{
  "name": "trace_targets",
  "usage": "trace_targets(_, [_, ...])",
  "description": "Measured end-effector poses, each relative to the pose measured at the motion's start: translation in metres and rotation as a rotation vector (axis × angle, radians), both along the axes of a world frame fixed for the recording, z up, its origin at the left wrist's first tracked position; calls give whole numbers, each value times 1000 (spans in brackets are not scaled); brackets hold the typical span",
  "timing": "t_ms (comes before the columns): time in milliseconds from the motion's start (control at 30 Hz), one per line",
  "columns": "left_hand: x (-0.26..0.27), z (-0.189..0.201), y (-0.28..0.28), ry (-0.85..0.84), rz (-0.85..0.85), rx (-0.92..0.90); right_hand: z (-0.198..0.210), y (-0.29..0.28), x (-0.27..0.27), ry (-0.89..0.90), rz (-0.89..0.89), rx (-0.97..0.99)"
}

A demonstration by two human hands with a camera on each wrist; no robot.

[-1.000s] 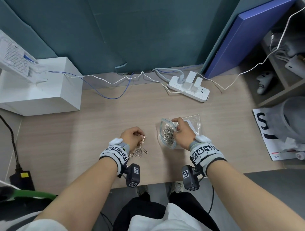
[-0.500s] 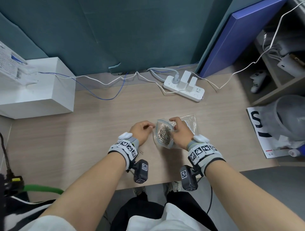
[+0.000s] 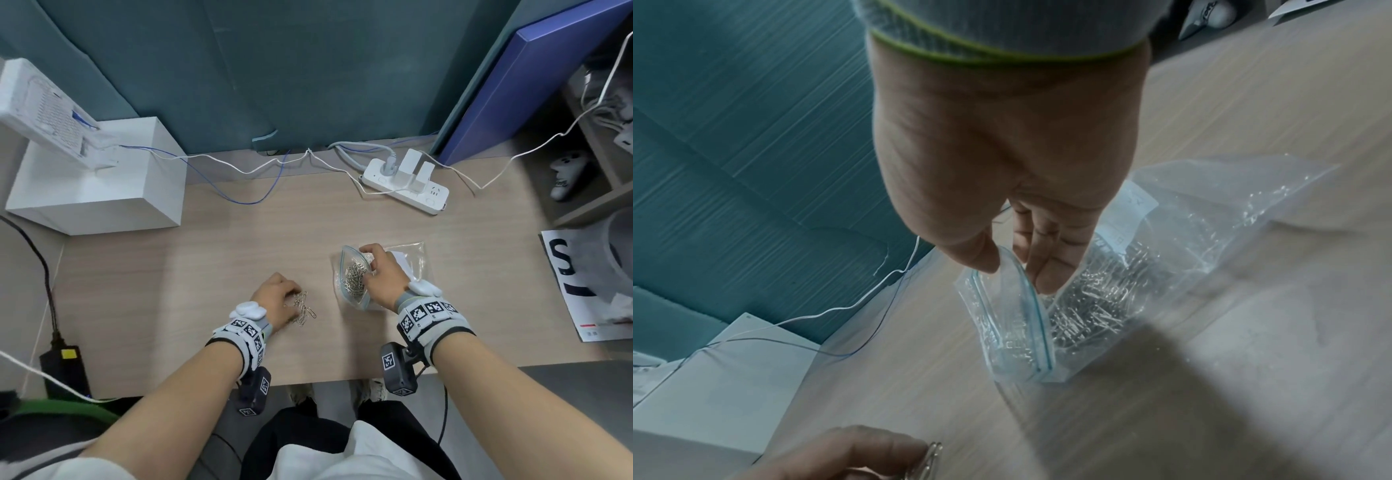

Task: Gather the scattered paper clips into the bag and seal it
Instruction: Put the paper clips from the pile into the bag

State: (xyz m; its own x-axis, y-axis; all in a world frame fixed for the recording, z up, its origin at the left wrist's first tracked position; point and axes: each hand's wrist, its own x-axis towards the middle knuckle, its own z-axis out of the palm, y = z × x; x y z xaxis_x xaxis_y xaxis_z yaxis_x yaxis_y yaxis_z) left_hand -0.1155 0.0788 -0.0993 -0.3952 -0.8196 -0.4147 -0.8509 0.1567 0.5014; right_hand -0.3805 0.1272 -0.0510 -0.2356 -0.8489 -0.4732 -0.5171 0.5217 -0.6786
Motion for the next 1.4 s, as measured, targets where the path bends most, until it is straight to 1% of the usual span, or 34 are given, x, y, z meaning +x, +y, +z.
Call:
trace_targets(67, [-1,2,6,-26,-52,23,0,0,3,0,6,-4])
trace_targets(267, [-15,-4,18,-56,-132,-93,-1,4,8,-13,9,-8])
trace_targets(400, [-20,-10,19,-35,-115,-113,-4,8,6,-14,8,-9])
trace_targets(600, [-22,-9,14,-60,-106,-106,-7,10,3,-13,16,-14])
trace_targets(700, [-28,-3,11,-50,-16,-79,-10,9,1,-19,15,-12])
trace_targets(767, [-37,2,9,0,108,-64,-12,10,0,-30,12,-5])
trace_targets(800, [-46,6,7,54,162,-52,-12,10,0,-35,6,-2])
trace_targets(867, [-67,16,6,192,218,-11,-14,10,0,-41,-7,2])
trace_targets(900, [-78,21,6,258,215,18,-14,9,1,-40,-9,3])
trace_targets(967, [-95,26,4,349,171,66,-14,8,1,-39,-4,6])
trace_targets(1000, [-98,26,3,358,138,66,-14,8,1,-43,-2,6])
trace_targets(1033, [-97,24,1,336,109,41,-14,7,1,-46,1,7])
trace_targets(1133, [-69,12,-7,180,10,-45,-15,7,-3,-50,-9,5])
trace_targets(1233, [-33,3,-3,48,-173,-63,-16,9,-5,-43,-7,12])
trace_targets(1300, [-20,-1,3,19,-228,-73,-17,9,-3,-30,1,25])
trace_targets(1400, [-22,-3,9,-13,-265,-120,-17,8,2,-15,18,43])
